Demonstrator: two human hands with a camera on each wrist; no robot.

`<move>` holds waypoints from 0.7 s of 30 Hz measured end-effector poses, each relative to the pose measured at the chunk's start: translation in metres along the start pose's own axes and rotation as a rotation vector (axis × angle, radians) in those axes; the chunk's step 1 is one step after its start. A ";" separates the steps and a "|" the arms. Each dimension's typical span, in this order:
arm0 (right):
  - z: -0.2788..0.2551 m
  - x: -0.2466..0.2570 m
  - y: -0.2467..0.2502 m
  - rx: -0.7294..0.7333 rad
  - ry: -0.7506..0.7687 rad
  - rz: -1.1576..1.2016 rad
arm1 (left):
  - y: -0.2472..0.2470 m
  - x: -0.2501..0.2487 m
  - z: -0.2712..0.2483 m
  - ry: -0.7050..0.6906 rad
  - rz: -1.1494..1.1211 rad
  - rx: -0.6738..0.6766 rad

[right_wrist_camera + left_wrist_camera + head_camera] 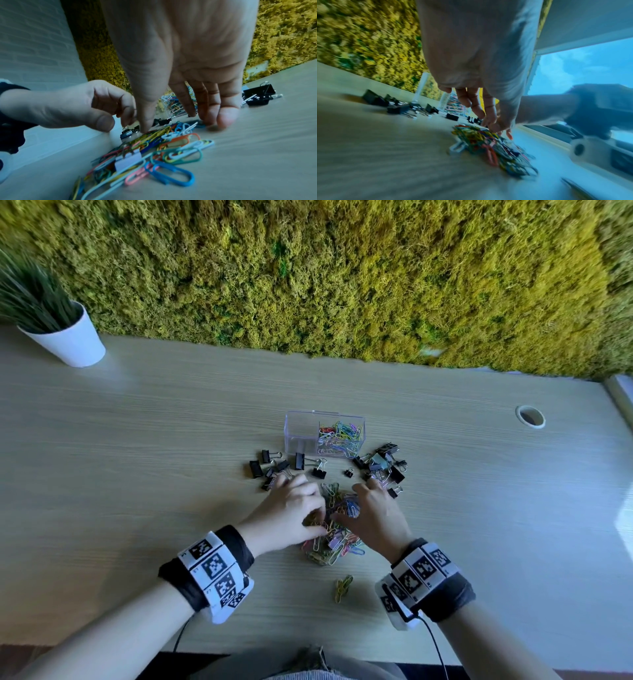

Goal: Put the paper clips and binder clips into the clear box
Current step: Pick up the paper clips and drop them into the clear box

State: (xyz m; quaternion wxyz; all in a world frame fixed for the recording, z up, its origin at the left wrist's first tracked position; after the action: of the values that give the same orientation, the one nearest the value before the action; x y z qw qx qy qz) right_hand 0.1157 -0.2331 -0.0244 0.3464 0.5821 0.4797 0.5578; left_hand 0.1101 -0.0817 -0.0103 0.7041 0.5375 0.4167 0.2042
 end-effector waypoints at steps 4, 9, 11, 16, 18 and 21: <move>0.000 0.007 -0.007 0.021 0.050 -0.031 | -0.019 -0.020 0.000 0.010 0.218 0.168; 0.003 0.007 -0.008 -0.022 0.097 0.005 | -0.026 -0.036 0.003 -0.015 0.287 0.168; 0.004 0.001 -0.010 -0.012 0.060 0.026 | -0.027 -0.036 0.003 -0.007 0.271 0.169; 0.005 -0.011 0.009 -0.061 -0.025 0.279 | -0.022 -0.030 0.000 0.014 0.184 0.154; 0.005 -0.015 0.019 -0.095 -0.044 0.376 | -0.019 -0.029 -0.002 0.008 0.101 0.115; 0.007 -0.018 0.026 -0.106 -0.040 0.411 | -0.008 -0.023 -0.003 -0.032 -0.065 -0.035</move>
State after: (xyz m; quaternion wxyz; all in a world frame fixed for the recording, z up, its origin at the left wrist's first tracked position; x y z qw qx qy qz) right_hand 0.1284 -0.2569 -0.0066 0.2649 0.6598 0.3137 0.6294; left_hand 0.0930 -0.0999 -0.0096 0.7262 0.5146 0.4189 0.1798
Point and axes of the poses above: each hand's wrist, its own z-axis towards the middle knuckle, its own y-axis out of the back of the hand, x = y × z, the point moved 6 cm from there along z, towards the middle knuckle, and after that the axes turned 5 degrees about -x, right-handed, at the moved point
